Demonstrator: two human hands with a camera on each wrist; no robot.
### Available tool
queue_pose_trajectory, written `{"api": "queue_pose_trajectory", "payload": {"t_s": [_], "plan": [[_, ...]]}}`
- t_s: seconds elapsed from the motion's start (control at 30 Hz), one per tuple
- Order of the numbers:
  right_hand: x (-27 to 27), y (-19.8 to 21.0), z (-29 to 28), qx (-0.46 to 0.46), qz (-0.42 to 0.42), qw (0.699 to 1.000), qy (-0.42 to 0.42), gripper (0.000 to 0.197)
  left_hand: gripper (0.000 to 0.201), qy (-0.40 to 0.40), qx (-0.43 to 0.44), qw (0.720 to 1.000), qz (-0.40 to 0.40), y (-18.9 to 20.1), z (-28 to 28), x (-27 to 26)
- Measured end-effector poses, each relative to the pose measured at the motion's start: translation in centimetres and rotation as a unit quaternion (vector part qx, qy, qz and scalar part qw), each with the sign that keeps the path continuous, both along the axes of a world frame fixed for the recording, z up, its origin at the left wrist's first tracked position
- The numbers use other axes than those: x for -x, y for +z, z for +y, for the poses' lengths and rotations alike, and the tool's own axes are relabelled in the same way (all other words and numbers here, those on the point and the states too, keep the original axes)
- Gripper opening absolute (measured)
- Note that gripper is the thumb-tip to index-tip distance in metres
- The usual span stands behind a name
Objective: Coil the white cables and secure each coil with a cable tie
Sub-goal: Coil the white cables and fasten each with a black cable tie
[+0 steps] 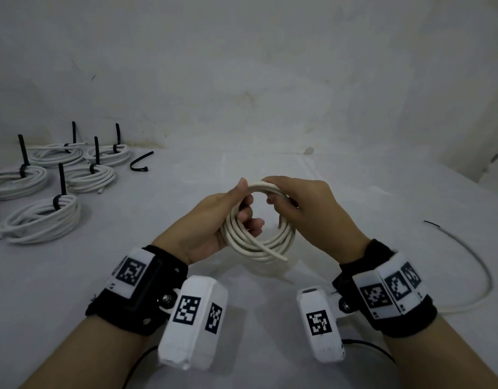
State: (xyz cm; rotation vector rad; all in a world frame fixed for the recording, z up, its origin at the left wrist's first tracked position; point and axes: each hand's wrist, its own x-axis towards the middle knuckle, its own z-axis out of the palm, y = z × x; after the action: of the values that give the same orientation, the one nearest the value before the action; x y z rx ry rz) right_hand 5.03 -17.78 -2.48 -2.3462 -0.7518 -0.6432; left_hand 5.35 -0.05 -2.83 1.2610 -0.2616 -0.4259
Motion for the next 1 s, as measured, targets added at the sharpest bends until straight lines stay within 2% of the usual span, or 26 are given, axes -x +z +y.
{"api": "queue_pose_trajectory", "payload": {"t_s": [0.07,0.23,0.33,0.4,0.5,0.67,0.8,0.9,1.0], "plan": [[0.0,0.0,0.0,-0.006,-0.002,1.000,0.006,0.017,0.034,-0.007,0.051,0.998,0.034,0.1,-0.3,0.0],[-0.1,-0.4,0.5,0.000,0.026,0.999,0.025,0.024,0.036,-0.041,0.063,0.995,0.069,-0.1,0.2,-0.5],[-0.1,-0.5,0.7,-0.001,0.049,0.999,0.023,0.029,0.034,-0.024,0.061,0.996,0.065,-0.1,0.4,-0.6],[0.0,-0.5,0.6,-0.012,0.094,0.995,0.027,0.028,0.033,-0.012,0.069,0.996,0.058,0.1,0.2,-0.6],[0.0,-0.3,0.0,-0.026,0.134,0.990,0.022,0.031,0.034,0.026,0.104,0.992,0.061,0.2,0.2,-0.7],[-0.9,-0.2,-2.3,-0.039,0.162,0.985,-0.045,0.017,0.040,0.132,0.237,0.959,0.086,0.4,1.9,-2.4],[-1.1,0.0,-3.6,0.011,0.206,0.977,-0.059,0.018,0.041,0.210,0.334,0.915,0.085,0.2,3.5,-3.5],[-1.2,-0.2,-4.3,0.052,0.222,0.971,-0.071,0.016,0.041,0.244,0.369,0.893,0.082,0.0,4.2,-3.9],[-0.9,0.1,-4.3,0.089,0.175,0.979,-0.059,0.022,0.041,0.260,0.366,0.890,0.081,-0.2,4.0,-4.0]]}}
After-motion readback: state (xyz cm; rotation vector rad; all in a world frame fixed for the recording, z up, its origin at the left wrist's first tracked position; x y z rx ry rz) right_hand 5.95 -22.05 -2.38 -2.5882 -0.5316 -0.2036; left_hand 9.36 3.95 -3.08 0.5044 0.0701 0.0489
